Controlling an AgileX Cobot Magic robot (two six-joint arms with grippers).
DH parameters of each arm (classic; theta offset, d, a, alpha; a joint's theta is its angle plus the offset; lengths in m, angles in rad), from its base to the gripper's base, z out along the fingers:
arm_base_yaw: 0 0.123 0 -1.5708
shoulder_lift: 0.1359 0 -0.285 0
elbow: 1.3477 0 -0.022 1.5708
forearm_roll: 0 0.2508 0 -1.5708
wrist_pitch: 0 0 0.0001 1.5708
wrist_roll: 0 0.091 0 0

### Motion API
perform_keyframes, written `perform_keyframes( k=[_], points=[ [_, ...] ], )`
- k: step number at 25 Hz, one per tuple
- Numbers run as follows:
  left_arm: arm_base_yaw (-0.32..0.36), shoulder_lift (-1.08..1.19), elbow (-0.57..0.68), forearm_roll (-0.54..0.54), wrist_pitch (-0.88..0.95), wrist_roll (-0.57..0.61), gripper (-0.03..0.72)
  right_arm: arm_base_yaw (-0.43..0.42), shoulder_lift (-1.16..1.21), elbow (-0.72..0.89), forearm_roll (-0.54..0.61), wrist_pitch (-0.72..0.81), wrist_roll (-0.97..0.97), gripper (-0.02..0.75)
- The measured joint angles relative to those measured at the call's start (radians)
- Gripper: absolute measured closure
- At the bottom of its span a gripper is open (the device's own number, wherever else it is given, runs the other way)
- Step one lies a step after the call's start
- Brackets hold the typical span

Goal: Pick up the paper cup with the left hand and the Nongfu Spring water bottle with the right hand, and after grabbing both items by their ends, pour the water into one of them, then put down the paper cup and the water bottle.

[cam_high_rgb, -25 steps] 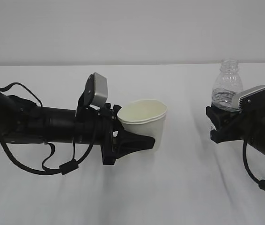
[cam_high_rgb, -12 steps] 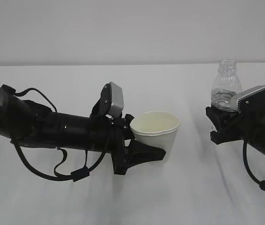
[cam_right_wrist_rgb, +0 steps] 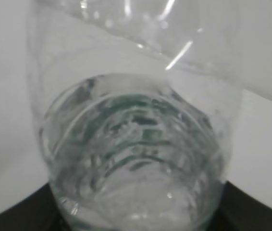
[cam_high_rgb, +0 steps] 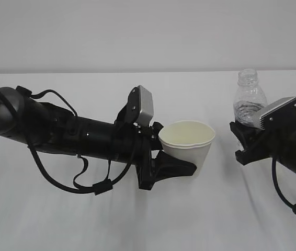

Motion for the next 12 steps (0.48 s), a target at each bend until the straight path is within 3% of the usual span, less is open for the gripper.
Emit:
perform_keyframes(
  k=[12],
  points=[
    [0.000,0.032,-0.004,-0.019,0.011,-0.004,0.260,0.000,-0.166,0.051,0.023,0.105,-0.100,0.330]
  ],
)
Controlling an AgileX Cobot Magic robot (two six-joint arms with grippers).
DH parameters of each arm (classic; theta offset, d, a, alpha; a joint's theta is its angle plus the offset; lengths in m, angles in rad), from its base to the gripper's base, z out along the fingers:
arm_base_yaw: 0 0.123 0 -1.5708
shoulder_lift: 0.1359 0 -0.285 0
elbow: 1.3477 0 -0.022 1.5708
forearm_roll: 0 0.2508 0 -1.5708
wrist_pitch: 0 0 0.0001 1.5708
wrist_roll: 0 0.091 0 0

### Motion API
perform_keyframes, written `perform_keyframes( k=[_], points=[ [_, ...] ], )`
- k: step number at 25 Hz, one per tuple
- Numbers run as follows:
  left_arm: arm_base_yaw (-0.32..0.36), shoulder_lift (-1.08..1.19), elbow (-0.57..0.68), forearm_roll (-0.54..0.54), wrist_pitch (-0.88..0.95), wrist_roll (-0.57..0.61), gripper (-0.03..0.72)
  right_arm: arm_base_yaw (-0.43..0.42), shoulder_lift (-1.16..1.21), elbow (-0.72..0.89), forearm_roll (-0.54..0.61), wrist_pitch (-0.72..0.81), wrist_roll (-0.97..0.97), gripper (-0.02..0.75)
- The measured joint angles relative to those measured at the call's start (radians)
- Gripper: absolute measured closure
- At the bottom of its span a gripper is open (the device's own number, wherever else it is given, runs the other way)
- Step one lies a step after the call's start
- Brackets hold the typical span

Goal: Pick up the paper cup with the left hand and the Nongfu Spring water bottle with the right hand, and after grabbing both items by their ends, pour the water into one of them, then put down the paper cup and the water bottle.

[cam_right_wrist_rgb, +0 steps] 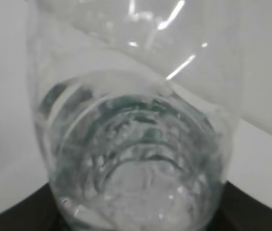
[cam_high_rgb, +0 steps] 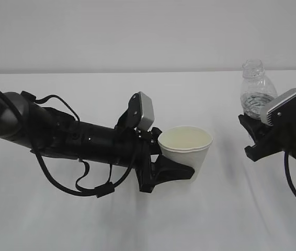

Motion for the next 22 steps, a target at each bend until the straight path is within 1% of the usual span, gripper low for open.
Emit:
perform_keyframes(
  k=[12,22],
  points=[
    [0.000,0.000,-0.007,0.000,-0.002,0.000,0.260,0.000,-0.107,0.057,0.000,0.119,-0.082,0.330],
    [-0.011,0.003,-0.022,-0.006,-0.013,0.000,0.260,0.000,-0.187,0.059,0.000,0.211,-0.146,0.330]
  ],
)
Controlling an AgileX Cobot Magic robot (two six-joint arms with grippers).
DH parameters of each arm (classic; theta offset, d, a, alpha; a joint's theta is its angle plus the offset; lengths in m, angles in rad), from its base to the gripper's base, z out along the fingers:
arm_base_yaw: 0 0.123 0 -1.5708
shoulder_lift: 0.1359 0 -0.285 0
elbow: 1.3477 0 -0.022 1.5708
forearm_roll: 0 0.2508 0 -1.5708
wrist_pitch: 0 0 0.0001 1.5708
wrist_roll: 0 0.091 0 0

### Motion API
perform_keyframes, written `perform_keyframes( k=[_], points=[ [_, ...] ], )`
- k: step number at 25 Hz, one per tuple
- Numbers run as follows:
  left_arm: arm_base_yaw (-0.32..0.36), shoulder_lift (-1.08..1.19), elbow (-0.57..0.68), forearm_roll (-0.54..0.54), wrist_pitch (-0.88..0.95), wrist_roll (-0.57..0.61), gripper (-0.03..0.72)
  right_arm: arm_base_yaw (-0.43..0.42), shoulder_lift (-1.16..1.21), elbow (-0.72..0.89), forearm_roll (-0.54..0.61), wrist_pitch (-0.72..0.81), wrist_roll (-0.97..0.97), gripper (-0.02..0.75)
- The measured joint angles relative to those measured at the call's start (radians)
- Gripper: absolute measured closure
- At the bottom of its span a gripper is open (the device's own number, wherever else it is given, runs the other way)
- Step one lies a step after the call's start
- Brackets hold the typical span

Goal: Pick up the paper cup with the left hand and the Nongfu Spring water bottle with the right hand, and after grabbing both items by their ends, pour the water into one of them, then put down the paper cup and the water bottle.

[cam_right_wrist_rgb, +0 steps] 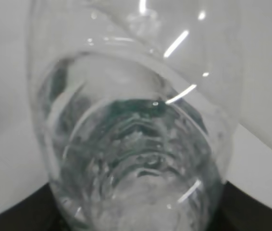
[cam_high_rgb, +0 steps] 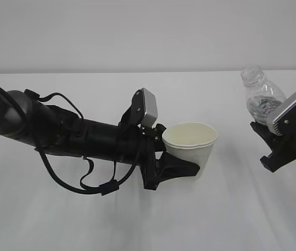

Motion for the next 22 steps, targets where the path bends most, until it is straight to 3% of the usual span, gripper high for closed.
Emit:
perform_keyframes(
  k=[22],
  points=[
    [-0.014,0.038,-0.081,-0.004,-0.004,0.000,0.260,0.000,-0.037,0.003,-0.015,0.067,-0.192,0.330]
  ],
)
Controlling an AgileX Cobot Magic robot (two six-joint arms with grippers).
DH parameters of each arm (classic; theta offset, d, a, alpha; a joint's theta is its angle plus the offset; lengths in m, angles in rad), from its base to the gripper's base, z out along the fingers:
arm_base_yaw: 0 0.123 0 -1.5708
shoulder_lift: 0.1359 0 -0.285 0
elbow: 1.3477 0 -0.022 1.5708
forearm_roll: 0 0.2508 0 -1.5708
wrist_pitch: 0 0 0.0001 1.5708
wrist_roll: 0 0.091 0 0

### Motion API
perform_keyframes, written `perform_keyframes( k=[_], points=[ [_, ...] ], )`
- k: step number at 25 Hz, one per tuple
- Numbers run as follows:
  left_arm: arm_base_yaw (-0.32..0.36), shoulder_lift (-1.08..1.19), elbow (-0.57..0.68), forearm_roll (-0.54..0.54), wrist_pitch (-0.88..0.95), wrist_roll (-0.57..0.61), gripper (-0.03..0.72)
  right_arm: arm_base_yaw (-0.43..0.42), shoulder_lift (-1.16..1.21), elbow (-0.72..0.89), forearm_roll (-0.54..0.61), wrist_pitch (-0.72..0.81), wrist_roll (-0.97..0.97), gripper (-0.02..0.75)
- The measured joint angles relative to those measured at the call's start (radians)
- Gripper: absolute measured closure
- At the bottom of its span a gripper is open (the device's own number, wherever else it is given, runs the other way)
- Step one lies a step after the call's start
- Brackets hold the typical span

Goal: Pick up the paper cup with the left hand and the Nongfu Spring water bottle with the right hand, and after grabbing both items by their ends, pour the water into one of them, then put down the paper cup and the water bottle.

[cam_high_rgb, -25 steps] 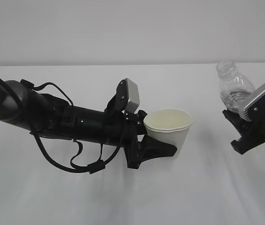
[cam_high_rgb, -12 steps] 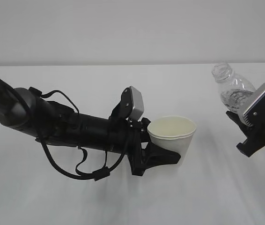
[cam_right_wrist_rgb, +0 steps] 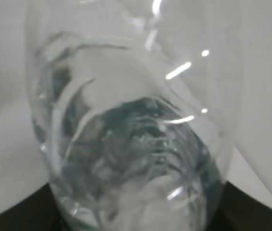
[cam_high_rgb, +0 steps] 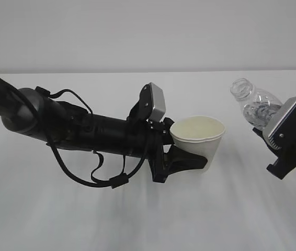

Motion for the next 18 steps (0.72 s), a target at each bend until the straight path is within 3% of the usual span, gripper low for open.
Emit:
perform_keyframes(
  k=[18],
  points=[
    [-0.014,0.000,0.000,0.029,-0.004,-0.015,0.260,0.000,0.000,0.000,0.007,0.001,-0.199,0.330]
  ],
)
